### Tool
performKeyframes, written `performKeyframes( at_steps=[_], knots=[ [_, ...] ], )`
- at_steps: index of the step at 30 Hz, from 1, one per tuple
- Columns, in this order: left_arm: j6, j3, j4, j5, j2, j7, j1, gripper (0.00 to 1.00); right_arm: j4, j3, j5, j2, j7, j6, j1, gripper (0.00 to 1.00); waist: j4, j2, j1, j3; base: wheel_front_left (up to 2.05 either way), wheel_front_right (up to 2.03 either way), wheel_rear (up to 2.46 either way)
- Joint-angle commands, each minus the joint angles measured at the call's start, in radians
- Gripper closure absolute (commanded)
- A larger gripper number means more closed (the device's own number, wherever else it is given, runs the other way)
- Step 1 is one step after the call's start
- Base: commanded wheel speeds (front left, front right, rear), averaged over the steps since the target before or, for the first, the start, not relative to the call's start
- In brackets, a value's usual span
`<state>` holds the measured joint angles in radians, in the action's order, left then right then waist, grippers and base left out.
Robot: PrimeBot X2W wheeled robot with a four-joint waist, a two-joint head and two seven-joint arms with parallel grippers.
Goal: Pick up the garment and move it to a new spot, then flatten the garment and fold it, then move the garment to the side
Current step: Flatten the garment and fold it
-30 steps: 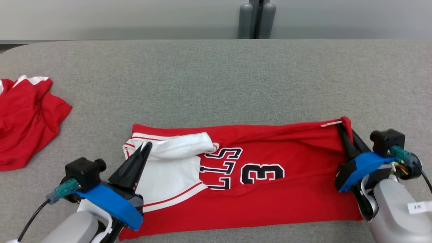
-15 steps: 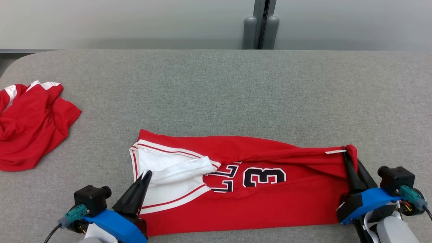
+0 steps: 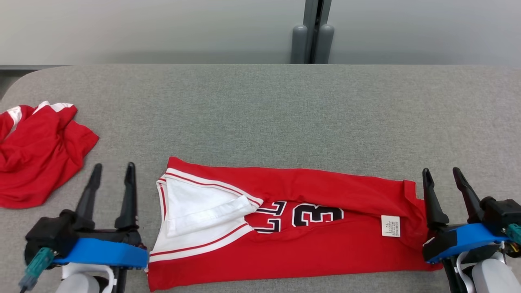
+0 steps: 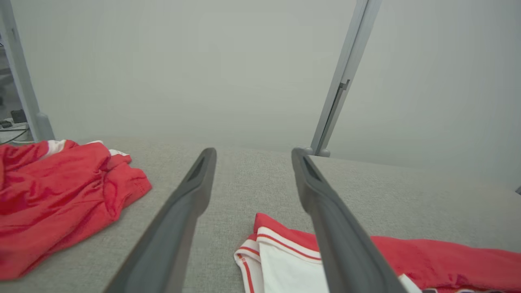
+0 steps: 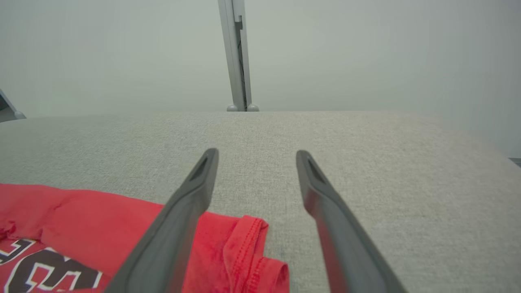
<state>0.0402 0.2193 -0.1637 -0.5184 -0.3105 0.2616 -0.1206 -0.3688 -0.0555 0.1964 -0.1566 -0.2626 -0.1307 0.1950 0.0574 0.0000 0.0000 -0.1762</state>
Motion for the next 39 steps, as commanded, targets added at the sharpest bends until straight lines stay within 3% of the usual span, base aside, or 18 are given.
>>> performKeyframes(
  at_steps=[1, 6, 10, 22, 23, 24, 25, 30, 39],
  knots=[
    [-0.004, -0.045, 0.023, 0.041, 0.022, 0.004, 0.016, 0.00, -0.030, 0.005, -0.001, -0.007, -0.003, 0.000, 0.021, 0.00, 0.004, 0.0000, 0.0000, 0.000, 0.00, 0.00, 0.00],
    [0.022, -0.198, 0.069, 0.189, 0.119, 0.004, 0.055, 0.00, -0.164, 0.012, 0.002, 0.002, -0.003, 0.000, 0.043, 0.00, 0.016, 0.0000, 0.0000, -0.001, 0.00, 0.00, 0.00],
    [0.042, -0.265, 0.067, 0.283, 0.166, 0.004, 0.079, 0.00, -0.262, 0.013, 0.005, 0.012, -0.003, 0.000, 0.050, 0.00, 0.018, 0.0000, 0.0000, -0.001, 0.00, 0.00, 0.00],
    [0.082, -0.384, 0.023, 0.378, 0.234, 0.004, 0.093, 0.00, -0.468, 0.072, 0.014, 0.054, 0.008, 0.000, 0.079, 0.01, 0.015, 0.0000, 0.0000, 0.000, 0.00, 0.00, 0.00],
    [0.084, -0.387, 0.019, 0.385, 0.235, 0.004, 0.094, 0.00, -0.480, 0.080, 0.017, 0.059, 0.009, -0.001, 0.082, 0.53, 0.015, 0.0000, 0.0000, 0.001, 0.00, 0.00, 0.00],
    [0.085, -0.389, 0.016, 0.390, 0.237, 0.004, 0.095, 0.00, -0.491, 0.089, 0.020, 0.064, 0.009, -0.002, 0.084, 0.67, 0.015, 0.0000, 0.0000, 0.002, 0.00, 0.00, 0.00],
    [0.085, -0.391, 0.013, 0.395, 0.239, 0.004, 0.096, 0.00, -0.500, 0.097, 0.023, 0.067, 0.009, -0.002, 0.087, 1.00, 0.014, 0.0000, 0.0000, 0.003, 0.00, 0.00, 0.00],
    [0.090, -0.399, 0.001, 0.415, 0.244, 0.004, 0.101, 0.00, -0.509, 0.099, 0.046, 0.050, 0.006, 0.000, 0.104, 1.00, 0.009, 0.0000, 0.0000, 0.016, 0.00, 0.00, 0.00],
    [0.093, -0.395, -0.011, 0.444, 0.247, 0.004, 0.116, 0.00, -0.410, -0.019, 0.059, -0.068, -0.001, 0.001, 0.093, 1.00, -0.013, 0.0000, 0.0000, 0.048, 0.00, 0.00, 0.00]
  ],
)
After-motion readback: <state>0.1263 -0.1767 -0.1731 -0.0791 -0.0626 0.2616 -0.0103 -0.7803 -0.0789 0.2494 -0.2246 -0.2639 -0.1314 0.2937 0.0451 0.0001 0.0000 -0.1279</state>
